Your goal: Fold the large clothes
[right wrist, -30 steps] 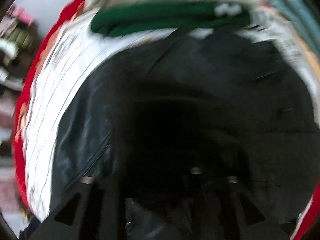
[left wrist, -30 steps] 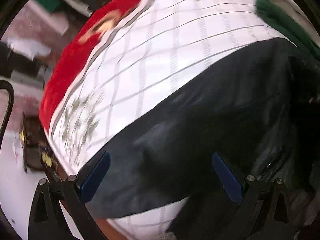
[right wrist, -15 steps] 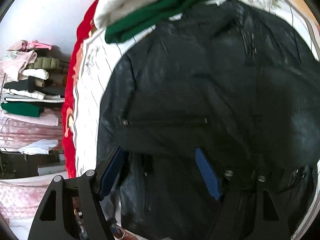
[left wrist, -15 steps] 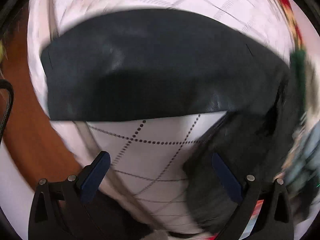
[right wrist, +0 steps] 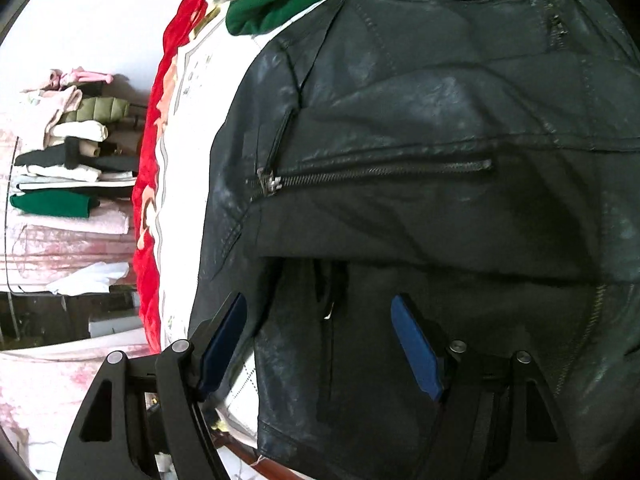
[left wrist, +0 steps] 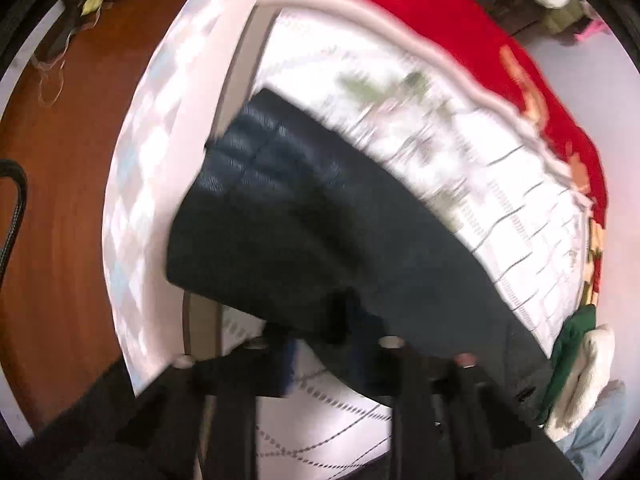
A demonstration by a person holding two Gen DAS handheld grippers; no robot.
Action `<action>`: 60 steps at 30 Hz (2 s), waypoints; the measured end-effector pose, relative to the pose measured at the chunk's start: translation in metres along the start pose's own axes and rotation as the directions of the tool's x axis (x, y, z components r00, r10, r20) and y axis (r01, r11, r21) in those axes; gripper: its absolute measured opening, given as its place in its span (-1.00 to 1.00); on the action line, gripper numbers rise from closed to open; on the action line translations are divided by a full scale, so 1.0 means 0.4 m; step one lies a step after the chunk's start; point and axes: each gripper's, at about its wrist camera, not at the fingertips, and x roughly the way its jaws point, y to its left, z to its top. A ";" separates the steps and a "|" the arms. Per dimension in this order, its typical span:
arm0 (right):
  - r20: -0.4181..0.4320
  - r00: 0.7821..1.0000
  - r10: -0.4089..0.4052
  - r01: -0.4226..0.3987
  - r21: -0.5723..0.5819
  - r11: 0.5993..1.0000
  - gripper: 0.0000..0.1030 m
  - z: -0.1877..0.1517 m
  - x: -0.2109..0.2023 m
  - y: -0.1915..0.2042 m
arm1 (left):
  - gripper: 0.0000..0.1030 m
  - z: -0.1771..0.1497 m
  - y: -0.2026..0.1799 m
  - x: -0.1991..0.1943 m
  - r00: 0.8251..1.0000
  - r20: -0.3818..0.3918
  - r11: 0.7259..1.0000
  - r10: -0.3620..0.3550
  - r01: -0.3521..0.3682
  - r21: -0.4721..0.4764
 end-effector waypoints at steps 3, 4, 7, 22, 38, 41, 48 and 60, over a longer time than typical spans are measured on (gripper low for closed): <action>-0.005 1.000 -0.001 0.001 0.001 1.000 0.49 -0.010 0.009 0.003 | -0.85 0.059 -0.049 -0.042 0.997 0.060 0.995 -0.046 0.040 0.095; -0.006 1.000 -0.003 0.003 0.001 1.000 0.48 -0.014 0.009 0.004 | -0.86 0.069 -0.068 -0.062 0.994 0.082 0.990 -0.073 0.062 0.129; -0.003 1.000 -0.010 0.010 0.002 1.000 0.48 -0.017 0.009 0.006 | -0.87 0.080 -0.108 -0.118 0.973 0.156 0.962 -0.172 0.132 0.238; -0.029 0.989 -0.144 0.145 0.044 0.988 0.48 0.012 0.053 -0.030 | -0.69 0.105 0.056 0.157 0.887 -0.040 0.888 -0.459 0.458 -0.037; 0.118 0.964 -0.238 0.243 -0.027 0.970 0.49 0.104 0.101 0.188 | -0.93 0.220 -0.213 -0.003 0.940 0.137 0.920 -0.312 0.262 0.292; 0.017 0.964 -0.267 0.267 -0.010 0.964 0.49 0.147 0.218 0.191 | -0.93 0.215 -0.260 -0.023 0.939 0.140 0.902 -0.314 0.249 0.354; -0.007 0.984 -0.175 0.176 0.037 0.984 0.51 0.176 0.137 0.156 | -0.93 0.121 -0.438 -0.109 0.931 0.173 0.760 -0.321 0.144 0.633; 0.157 0.962 -0.221 0.167 0.300 0.939 0.52 0.118 -0.258 -0.233 | -0.93 -0.515 -0.760 -0.142 0.904 -0.165 0.191 -0.395 0.256 0.947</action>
